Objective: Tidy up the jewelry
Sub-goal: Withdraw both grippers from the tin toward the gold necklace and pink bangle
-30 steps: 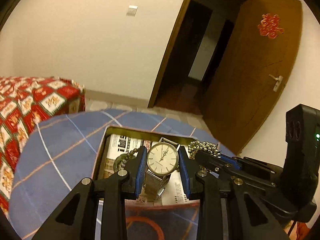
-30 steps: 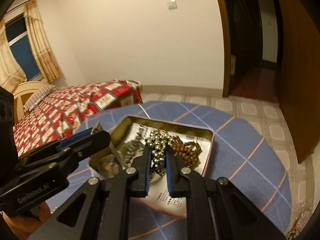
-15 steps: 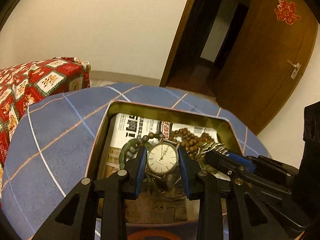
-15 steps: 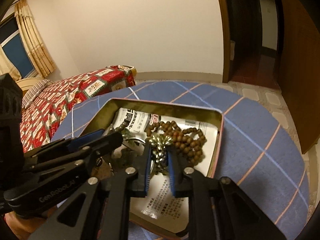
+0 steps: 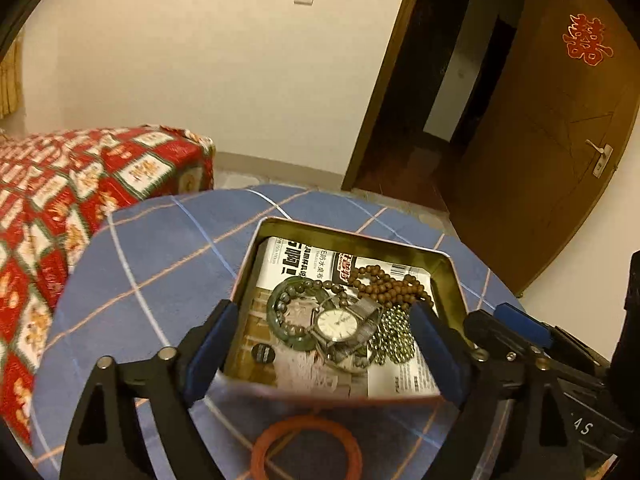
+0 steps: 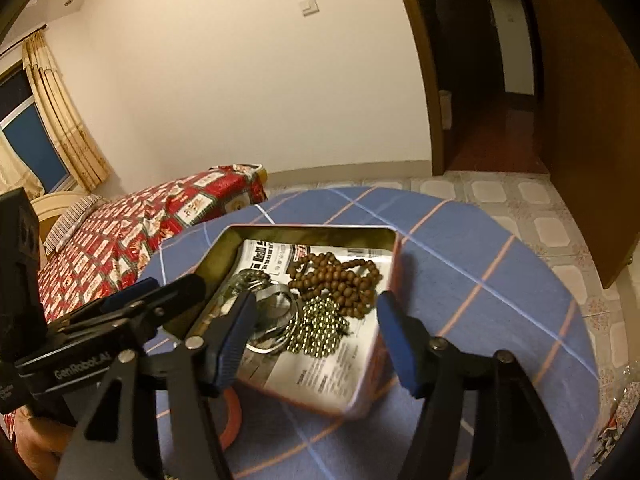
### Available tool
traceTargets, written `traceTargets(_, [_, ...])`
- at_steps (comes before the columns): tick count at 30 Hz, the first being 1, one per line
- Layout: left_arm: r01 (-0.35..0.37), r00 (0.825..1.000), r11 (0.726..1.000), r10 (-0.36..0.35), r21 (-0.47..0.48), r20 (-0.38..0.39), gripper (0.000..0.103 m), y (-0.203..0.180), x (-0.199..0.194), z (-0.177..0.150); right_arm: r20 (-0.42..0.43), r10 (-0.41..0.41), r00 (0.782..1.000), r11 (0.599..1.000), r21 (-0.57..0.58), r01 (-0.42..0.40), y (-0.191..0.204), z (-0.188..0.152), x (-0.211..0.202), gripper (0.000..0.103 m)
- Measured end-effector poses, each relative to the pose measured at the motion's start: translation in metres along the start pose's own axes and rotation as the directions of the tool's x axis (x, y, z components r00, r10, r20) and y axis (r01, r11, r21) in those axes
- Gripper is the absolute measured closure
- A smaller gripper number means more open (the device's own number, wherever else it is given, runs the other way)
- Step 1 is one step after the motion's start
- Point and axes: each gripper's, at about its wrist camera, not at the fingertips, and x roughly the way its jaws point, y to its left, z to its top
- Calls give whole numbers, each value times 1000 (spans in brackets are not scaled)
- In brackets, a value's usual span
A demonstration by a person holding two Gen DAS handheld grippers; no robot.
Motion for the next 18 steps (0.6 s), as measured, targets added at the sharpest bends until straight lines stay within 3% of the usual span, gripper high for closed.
traceTargets(3, [-69, 997, 997, 68, 34, 32, 8, -9, -21, -8, 18, -5, 1000, 1000, -10, 5, 6, -8, -15, 37])
traceTargets(7, [-100, 994, 995, 100, 10, 45, 8, -11, -46, -23, 35, 0, 999, 1000, -21, 1, 14, -21, -33, 37])
traceTargets(9, [-196, 980, 981, 195, 15, 42, 8, -12, -55, -30, 42, 1, 999, 1000, -28, 0, 18, -26, -39, 37])
traceTargets(11, [-336, 942, 942, 335, 16, 19, 8, -14, -66, -39, 46, 6, 999, 999, -36, -4, 24, -33, -46, 37])
traceTargets(13, [-404, 915, 915, 404, -16, -3, 8, -8, -76, -48, 47, 9, 999, 999, -40, -7, 27, -40, -50, 37])
traceTargets(16, [-396, 918, 916, 397, -63, 8, 8, 2, -88, -61, 50, 16, 999, 999, -52, -13, 35, -49, -57, 37])
traceTargets(18, [-412, 910, 909, 414, -71, 14, 8, 6, -95, -70, 53, 19, 998, 998, -67, -15, 40, -55, -61, 37])
